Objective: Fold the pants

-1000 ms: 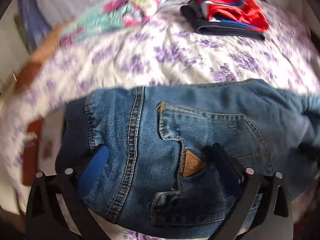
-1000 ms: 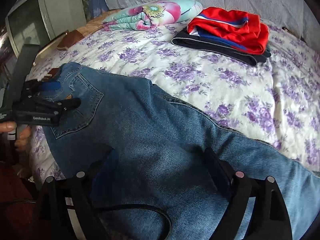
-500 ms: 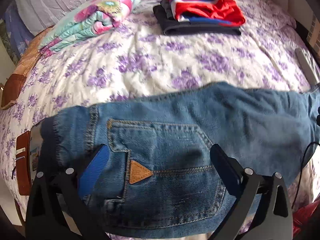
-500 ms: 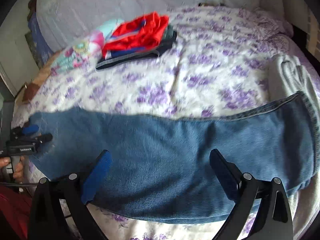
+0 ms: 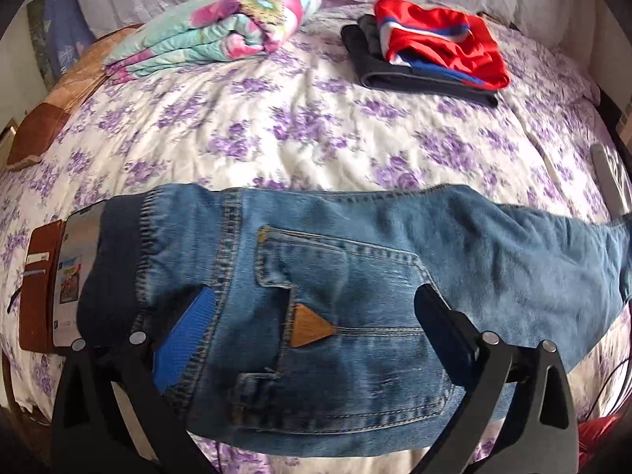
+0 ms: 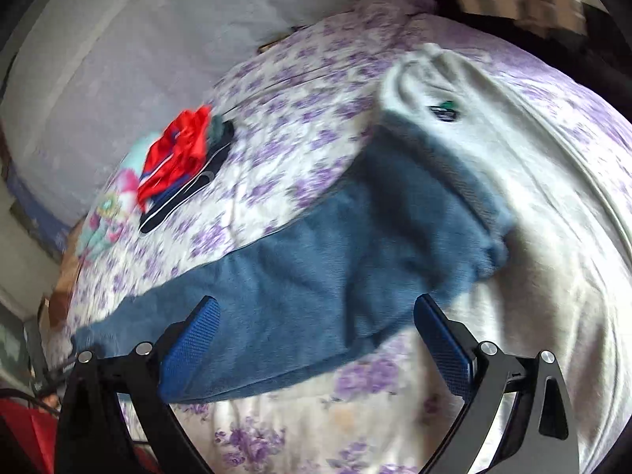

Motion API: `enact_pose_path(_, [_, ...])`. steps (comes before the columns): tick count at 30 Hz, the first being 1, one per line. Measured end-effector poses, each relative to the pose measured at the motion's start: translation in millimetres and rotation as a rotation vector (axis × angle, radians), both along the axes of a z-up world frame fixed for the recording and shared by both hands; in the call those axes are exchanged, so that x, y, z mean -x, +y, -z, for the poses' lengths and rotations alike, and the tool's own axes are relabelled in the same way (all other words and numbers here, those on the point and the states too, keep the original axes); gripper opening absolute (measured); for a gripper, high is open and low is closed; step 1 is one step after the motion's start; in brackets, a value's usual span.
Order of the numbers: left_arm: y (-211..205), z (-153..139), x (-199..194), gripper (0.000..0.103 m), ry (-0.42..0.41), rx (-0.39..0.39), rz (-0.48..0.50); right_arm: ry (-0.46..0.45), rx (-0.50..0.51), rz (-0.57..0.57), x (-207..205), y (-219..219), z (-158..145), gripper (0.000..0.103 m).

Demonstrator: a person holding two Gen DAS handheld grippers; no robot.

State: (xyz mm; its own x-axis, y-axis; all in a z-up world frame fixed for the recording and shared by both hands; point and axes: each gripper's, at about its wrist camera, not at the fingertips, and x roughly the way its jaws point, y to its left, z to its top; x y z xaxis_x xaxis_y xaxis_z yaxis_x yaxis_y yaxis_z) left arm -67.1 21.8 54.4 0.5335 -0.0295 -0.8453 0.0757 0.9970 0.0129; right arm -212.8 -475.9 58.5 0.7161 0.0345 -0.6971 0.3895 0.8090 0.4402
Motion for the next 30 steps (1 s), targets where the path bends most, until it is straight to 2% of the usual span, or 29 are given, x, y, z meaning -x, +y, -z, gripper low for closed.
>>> enact_pose_path(2, [20, 5, -2, 0.098, 0.024, 0.045, -0.06, 0.0, -0.099, 0.127, 11, -29, 12, 0.099])
enact_pose_path(3, [26, 9, -2, 0.098, 0.035, 0.07, -0.061, 0.004, -0.16, 0.193, 15, -43, 20, 0.096])
enact_pose_path(4, [26, 12, 1, 0.098, 0.014, 0.059, -0.04, -0.018, -0.214, 0.244, 19, -53, 26, 0.094])
enact_pose_path(5, [20, 14, 7, 0.098, -0.007, 0.016, -0.013, -0.049, -0.244, 0.275, 19, -58, 31, 0.092])
enact_pose_path(7, [-2, 24, 17, 0.099, -0.059, -0.161, 0.055, -0.08, -0.235, 0.279, 11, -59, 34, 0.088])
enact_pose_path(8, [-6, 24, 22, 0.099, -0.096, -0.187, 0.053, -0.079, -0.213, 0.264, 5, -56, 36, 0.086])
enact_pose_path(9, [-3, 23, 23, 0.099, -0.102, -0.175, 0.037, -0.074, -0.192, 0.264, 0, -53, 37, 0.083])
enact_pose_path(10, [0, 22, 23, 0.099, -0.096, -0.154, 0.029, -0.075, -0.177, 0.275, -3, -53, 39, 0.071])
enact_pose_path(11, [3, 20, 22, 0.099, -0.09, -0.14, 0.035, -0.081, -0.177, 0.287, -2, -54, 41, 0.048])
enact_pose_path(14, [9, 16, 19, 0.098, -0.06, -0.107, 0.06, -0.101, -0.235, 0.301, 1, -62, 47, 0.033])
enact_pose_path(18, [17, 7, 18, 0.098, -0.05, -0.054, 0.079, -0.127, -0.195, 0.237, -3, -48, 23, 0.027])
enact_pose_path(21, [33, -9, 23, 0.098, -0.093, -0.021, 0.049, -0.145, -0.107, 0.153, -14, -25, -7, 0.027])
enact_pose_path(25, [61, -21, 25, 0.098, -0.101, 0.024, -0.013, -0.164, 0.028, -0.026, -42, 26, -42, 0.027])
enact_pose_path(30, [99, -21, 31, 0.098, -0.055, 0.124, -0.083, -0.182, 0.17, -0.34, -84, 123, -65, 0.027])
